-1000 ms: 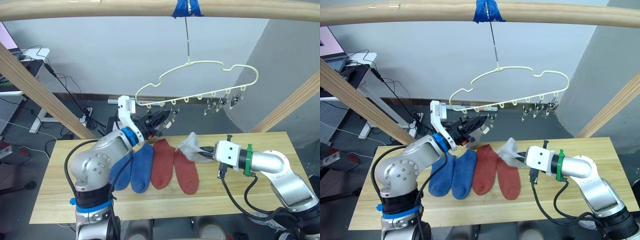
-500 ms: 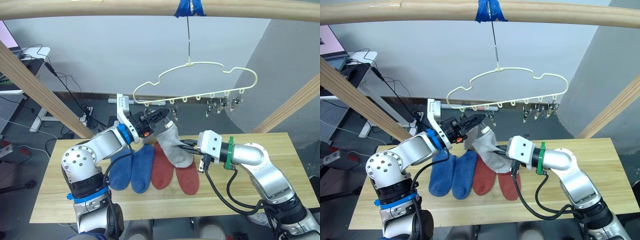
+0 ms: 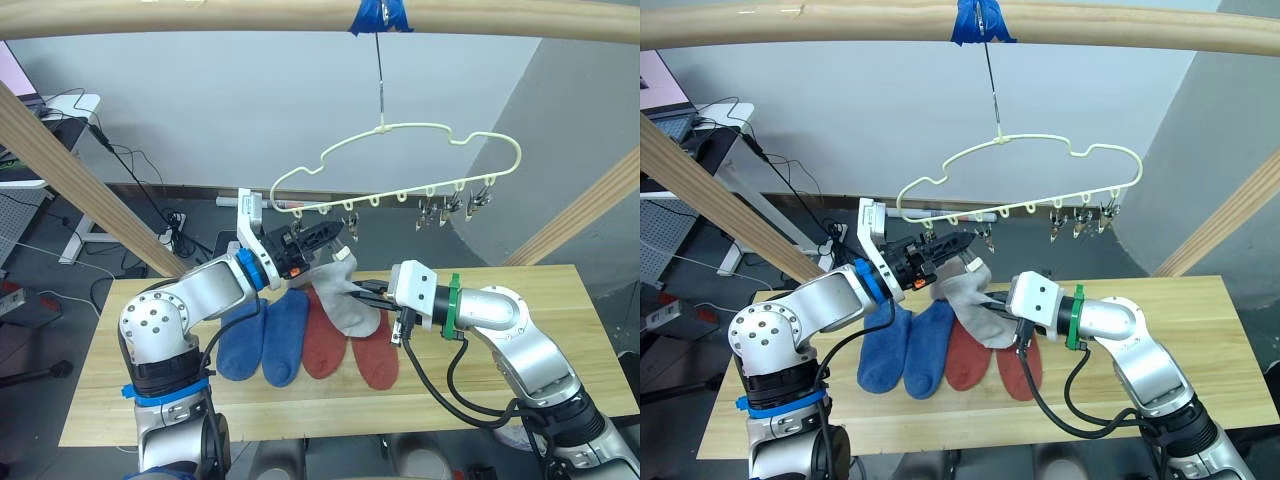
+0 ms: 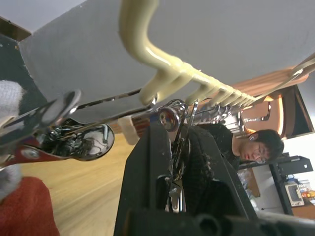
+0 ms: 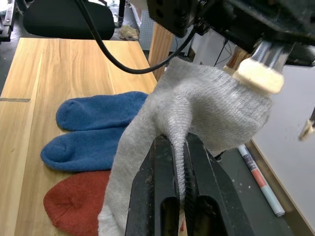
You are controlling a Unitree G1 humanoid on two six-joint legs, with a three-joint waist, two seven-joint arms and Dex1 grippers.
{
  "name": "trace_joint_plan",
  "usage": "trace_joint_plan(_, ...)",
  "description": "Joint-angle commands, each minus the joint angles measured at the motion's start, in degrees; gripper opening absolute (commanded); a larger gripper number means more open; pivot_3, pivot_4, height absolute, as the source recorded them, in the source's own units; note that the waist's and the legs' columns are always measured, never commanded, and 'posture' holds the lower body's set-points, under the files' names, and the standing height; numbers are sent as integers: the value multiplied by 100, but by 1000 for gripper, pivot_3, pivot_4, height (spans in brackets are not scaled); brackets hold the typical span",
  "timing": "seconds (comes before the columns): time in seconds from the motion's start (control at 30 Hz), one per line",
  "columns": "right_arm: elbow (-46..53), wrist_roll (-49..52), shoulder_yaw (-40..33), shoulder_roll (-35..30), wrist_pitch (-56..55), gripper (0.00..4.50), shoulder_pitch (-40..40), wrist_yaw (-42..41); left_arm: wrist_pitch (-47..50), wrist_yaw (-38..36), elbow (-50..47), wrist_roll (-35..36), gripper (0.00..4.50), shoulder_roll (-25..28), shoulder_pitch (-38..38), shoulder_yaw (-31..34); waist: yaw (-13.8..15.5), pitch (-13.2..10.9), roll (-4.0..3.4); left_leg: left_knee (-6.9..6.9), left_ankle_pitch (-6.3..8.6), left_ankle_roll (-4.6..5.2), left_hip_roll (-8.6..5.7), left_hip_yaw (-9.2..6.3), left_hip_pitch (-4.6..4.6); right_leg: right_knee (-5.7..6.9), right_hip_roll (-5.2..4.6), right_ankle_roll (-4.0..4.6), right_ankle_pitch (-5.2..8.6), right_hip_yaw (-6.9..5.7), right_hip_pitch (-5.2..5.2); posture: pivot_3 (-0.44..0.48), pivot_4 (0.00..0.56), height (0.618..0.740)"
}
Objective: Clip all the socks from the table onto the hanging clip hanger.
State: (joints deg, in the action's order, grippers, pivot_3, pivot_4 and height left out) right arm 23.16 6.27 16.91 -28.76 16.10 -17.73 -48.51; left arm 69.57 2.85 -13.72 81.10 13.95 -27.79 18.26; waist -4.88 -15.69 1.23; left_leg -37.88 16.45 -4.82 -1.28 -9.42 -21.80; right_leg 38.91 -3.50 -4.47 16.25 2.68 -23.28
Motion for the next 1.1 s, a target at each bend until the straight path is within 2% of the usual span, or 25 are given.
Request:
trace_joint_plan(0.03, 233, 141, -93, 10, 48, 21, -108, 0, -74, -71, -122, 104, 230, 160, 103, -140, 0, 0, 0, 0, 0, 0, 0, 0, 0, 0, 0, 0, 0, 0, 0, -126, 273, 740)
trace_joint_plan(0.53, 206, 275, -160, 103, 256, 21, -282, 144, -637, -327, -271, 13, 230, 541, 233, -546, -1, 0, 0, 3, 1, 1, 0, 1, -1, -2, 0, 0, 0, 1, -1, -125, 280, 740)
trace_joint_plan(0.57, 205, 279, -169, 107, 267, 0, -282, 160, -667, -345, -284, 91, 934, 540, 242, -542, 0, 0, 0, 4, 1, 1, 0, 1, -1, -2, 0, 0, 0, 1, -1, -126, 279, 740)
trace_joint_plan(0.87, 101, 176, -104, 216, 266, 0, -364, 327, -823, -320, -379, 105, 3442, 619, 229, -613, 7, -1, 0, 4, 1, 1, 0, 0, -7, -4, 0, 0, 0, 1, -5, -117, 279, 740)
trace_joint_plan(0.93, -2, 138, -64, 304, 305, 0, -408, 408, -795, -391, -596, -59, 4056, 869, 246, -668, 2, -1, 0, 4, 1, 1, 0, 0, -7, -4, 0, 0, 0, 1, -6, -111, 280, 740)
trace_joint_plan(1.0, -71, 130, -49, 363, 364, 0, -426, 463, -762, -474, -773, -166, 4461, 1093, 307, -732, 2, -3, 0, 6, 1, 1, 1, 0, -7, -3, 1, 0, 0, 0, -9, -107, 279, 740)
trace_joint_plan(1.03, -156, 105, -53, 396, 365, 0, -445, 512, -748, -522, -925, -276, 4461, 1258, 368, -763, 3, -3, 0, 8, 1, 1, 0, 0, -7, -3, 1, 0, 0, 1, -9, -105, 280, 740)
trace_joint_plan(1.1, -303, 95, -88, 449, 383, 538, -469, 592, -839, -684, -1236, -652, 4500, 1561, 493, -860, 1, -5, -2, 10, 1, 1, 1, 1, -8, -5, 1, 0, 0, 3, -11, -95, 282, 740)
